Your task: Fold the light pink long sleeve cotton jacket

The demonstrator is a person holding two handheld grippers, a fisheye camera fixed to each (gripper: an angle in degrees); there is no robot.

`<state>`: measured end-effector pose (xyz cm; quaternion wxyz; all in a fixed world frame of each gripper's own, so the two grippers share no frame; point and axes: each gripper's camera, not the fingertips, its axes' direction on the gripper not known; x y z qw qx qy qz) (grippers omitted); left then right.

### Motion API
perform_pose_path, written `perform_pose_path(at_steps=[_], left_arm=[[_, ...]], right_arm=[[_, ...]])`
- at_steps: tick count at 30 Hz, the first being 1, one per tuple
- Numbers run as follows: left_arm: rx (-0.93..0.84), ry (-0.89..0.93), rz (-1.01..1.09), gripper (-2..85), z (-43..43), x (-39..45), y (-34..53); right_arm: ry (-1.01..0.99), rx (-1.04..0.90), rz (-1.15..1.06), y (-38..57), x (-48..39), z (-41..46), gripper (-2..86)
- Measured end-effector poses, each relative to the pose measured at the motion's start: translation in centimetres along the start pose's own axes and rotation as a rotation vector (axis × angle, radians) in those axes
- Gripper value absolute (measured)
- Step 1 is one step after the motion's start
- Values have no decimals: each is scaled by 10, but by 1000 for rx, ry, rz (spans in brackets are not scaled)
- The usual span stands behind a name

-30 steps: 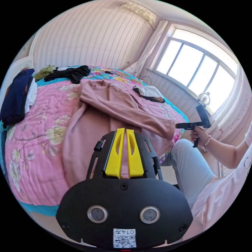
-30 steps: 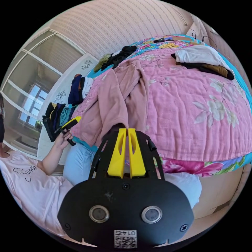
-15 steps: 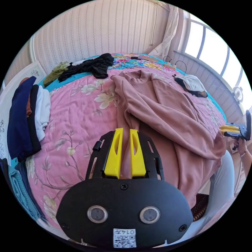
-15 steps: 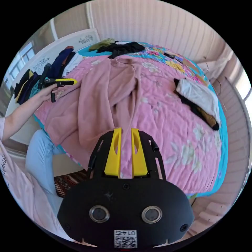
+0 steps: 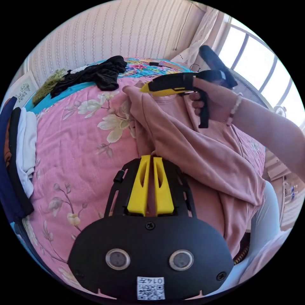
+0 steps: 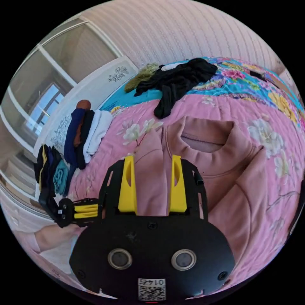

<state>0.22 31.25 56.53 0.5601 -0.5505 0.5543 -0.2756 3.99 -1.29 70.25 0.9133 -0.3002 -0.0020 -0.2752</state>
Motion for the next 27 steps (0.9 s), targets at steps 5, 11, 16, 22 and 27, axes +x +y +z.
perform_pose_path(at_steps=[5,11,16,22,27], left_arm=[[107,7,35,-9,-37,-38,2],[88,30,-83,-10,-48,-110,3],[14,19,-149,-10,-23,-129,3],[114,-48,-208,-1,-54,-171,6],[170,16,-275,55,-52,-192,-28]], right_arm=[[-79,46,26,-26,5,3,36],[-83,34,-93,-57,-22,24,56],[-7,-60,-167,-66,-32,41,103],[112,121,-224,-39,10,-58,136],[427,-23,-234,-7,55,-89,155]])
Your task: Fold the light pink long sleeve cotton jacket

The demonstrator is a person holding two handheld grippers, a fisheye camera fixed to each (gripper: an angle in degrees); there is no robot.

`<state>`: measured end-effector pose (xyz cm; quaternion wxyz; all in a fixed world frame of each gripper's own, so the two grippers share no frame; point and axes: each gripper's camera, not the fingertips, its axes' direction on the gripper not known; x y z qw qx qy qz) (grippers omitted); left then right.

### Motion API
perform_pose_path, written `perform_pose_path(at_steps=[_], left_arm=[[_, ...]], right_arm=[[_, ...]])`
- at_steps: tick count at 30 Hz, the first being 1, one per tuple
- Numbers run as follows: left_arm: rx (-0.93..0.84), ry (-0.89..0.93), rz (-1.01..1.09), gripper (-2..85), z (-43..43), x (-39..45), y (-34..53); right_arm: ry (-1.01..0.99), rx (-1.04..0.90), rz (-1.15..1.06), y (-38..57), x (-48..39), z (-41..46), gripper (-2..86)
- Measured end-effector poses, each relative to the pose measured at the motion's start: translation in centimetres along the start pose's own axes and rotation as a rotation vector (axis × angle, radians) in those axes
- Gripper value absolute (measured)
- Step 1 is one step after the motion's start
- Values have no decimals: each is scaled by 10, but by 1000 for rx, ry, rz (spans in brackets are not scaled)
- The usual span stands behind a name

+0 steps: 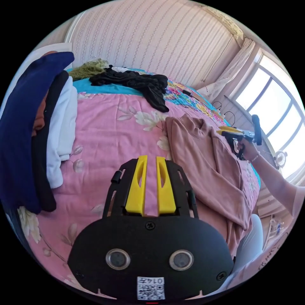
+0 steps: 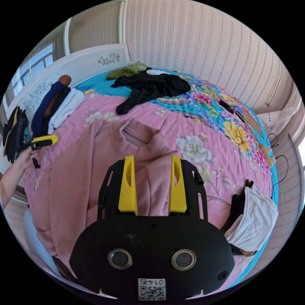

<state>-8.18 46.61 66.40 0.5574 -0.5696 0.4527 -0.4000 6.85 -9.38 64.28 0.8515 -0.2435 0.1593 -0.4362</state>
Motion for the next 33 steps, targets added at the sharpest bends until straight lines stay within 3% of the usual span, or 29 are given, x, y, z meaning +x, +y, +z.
perform_pose_path(at_steps=[4,6,8,14,18,23,28,33], left_arm=[[12,39,21,78,33,29,-43],[19,67,27,83,47,40,-59],[-5,42,61,88,62,52,-81],[-149,-127,113,82,100,68,-106],[-219,-102,92,40,108,60,-104],[-99,-117,92,8,46,57,-99],[170,118,128,7,-61,69,-50],[185,152,227,8,-150,80,54]], right_arm=[[31,-252,-33,16,8,36,112],[-30,-219,13,22,25,31,71],[-227,-140,150,29,62,18,40],[-306,-137,287,61,108,33,23],[-468,-96,453,84,128,42,18],[-478,69,404,90,129,-14,13],[-472,159,308,105,107,-80,13],[-514,191,181,175,54,-143,15]])
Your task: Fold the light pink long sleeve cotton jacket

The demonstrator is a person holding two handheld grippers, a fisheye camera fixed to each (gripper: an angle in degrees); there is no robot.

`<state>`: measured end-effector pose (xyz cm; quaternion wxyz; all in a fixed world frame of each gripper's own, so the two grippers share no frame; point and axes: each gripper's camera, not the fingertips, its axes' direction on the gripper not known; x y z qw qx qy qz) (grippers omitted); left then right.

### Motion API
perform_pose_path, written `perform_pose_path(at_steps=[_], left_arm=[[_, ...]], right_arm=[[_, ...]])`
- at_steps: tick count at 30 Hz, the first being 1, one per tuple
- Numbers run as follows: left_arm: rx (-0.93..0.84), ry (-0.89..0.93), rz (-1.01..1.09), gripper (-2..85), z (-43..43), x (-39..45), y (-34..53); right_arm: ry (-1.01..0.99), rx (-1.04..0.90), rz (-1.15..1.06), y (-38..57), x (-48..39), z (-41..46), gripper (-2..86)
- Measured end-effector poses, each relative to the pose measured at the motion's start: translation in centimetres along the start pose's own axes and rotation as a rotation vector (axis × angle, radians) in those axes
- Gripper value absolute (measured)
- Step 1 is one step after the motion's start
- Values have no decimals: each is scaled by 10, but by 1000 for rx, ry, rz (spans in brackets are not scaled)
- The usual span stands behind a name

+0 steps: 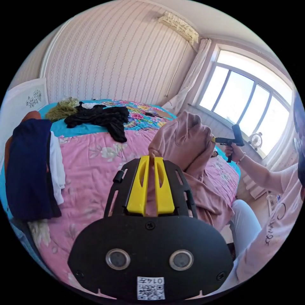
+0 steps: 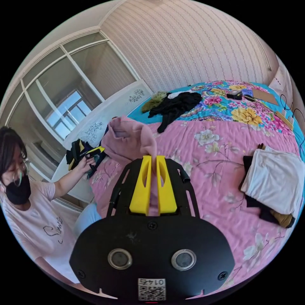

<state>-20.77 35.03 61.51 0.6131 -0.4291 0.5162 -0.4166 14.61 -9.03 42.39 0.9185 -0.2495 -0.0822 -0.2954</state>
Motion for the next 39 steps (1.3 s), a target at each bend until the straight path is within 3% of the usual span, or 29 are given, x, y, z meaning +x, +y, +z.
perform_pose_path(at_steps=[6,11,15,19,22,26,30,33,35,37,39], left_arm=[[-222,-64,118,9,-55,59,138],[-336,-56,-6,8,-52,85,238],[-300,-57,-26,7,-67,92,255],[-436,-184,-7,-7,-68,93,273],[-357,-207,-52,-9,-100,95,283],[-289,-66,8,-10,-106,136,288],[-228,51,32,-10,-59,191,295],[-246,51,15,-10,-10,232,311],[-306,-88,-8,-10,31,254,342],[-156,-188,67,-10,28,274,369],[-144,-233,120,-10,25,286,380]], right_arm=[[-23,-137,-8,145,-64,-5,17],[148,-336,-12,248,-111,40,22],[227,-296,-55,257,-137,42,30],[226,-385,6,258,-142,51,38],[242,-366,30,263,-156,41,17],[536,-375,-270,251,-232,66,1],[529,-430,-448,243,-281,130,-3],[553,-579,-308,257,-274,192,-3],[597,-450,-242,277,-269,208,-4],[592,-430,-210,279,-270,210,-4],[551,-459,-182,274,-269,210,-4]])
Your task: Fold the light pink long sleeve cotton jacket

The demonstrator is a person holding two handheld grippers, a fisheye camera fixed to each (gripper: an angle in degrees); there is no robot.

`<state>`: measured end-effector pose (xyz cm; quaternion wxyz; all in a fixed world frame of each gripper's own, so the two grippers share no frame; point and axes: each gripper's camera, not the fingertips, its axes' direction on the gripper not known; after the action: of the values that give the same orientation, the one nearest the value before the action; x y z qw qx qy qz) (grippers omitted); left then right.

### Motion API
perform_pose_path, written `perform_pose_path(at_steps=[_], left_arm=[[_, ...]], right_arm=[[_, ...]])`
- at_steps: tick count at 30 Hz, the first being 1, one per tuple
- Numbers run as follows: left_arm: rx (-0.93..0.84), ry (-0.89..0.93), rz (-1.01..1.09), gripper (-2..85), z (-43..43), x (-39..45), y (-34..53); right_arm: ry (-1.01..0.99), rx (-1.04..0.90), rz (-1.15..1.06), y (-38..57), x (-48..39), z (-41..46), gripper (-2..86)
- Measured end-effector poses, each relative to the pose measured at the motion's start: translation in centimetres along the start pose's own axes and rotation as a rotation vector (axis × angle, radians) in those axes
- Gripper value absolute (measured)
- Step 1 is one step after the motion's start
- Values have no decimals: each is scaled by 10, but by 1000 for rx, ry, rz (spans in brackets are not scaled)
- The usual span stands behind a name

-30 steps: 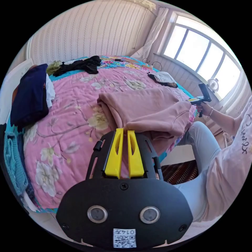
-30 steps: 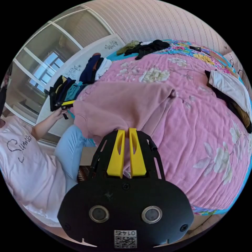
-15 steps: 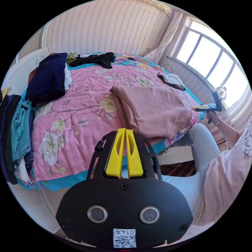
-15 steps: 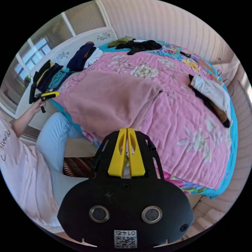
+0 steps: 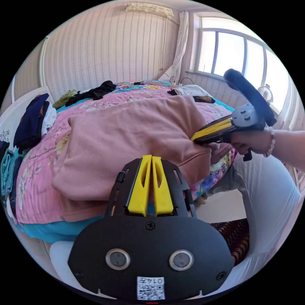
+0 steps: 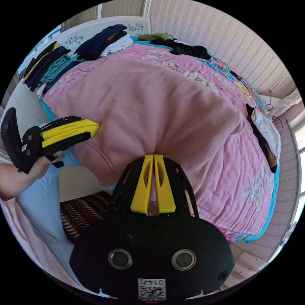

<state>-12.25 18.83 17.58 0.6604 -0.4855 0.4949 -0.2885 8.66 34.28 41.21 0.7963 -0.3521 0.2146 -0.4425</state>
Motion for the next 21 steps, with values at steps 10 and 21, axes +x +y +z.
perform_pose_path(at_steps=[10,21], left_arm=[[2,214,109,-10,-7,35,6],[10,217,82,-10,31,67,61]], right_arm=[[-61,110,-159,-102,-16,-33,-4],[-35,-100,-150,-163,-17,57,-5]])
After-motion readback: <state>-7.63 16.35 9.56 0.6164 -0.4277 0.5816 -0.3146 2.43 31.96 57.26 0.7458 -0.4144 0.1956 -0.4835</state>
